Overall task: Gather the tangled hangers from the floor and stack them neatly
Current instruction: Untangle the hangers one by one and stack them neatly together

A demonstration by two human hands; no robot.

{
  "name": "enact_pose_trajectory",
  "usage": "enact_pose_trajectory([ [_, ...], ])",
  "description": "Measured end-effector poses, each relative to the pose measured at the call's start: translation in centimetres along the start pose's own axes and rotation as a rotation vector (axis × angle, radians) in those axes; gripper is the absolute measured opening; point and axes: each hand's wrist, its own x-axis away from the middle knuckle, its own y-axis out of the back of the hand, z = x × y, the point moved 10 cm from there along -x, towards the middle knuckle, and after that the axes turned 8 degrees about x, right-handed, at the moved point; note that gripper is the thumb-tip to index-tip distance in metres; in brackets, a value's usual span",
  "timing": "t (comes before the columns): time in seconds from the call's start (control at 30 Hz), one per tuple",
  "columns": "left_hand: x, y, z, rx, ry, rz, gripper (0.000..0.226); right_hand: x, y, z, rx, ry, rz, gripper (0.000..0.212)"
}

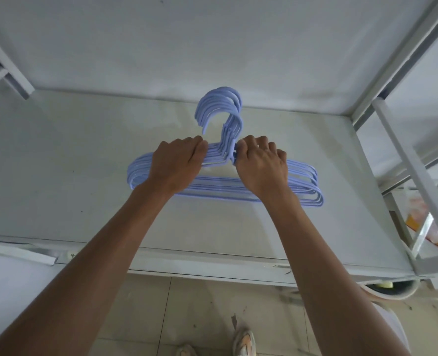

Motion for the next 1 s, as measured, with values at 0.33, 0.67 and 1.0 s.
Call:
enact_pose_trajectory([
  [0.33,0.9,-0.5,-0.7,-0.139,-0.059,0.107,0.031,1.1,0.5,0.8,-0.013,0.017,0.008,0.042],
  [0.67,1.4,0.4,-2.0,-0.169,-0.064,-0.001,0.032,1.5,1.4,1.7,0.125,0.129,-0.091,0.042],
  [1.0,0.5,0.5,-0.4,-0.217,0.094,-0.077,0.065,1.9,3.1,1.8,0.136,0.077,-0.394,0.016],
])
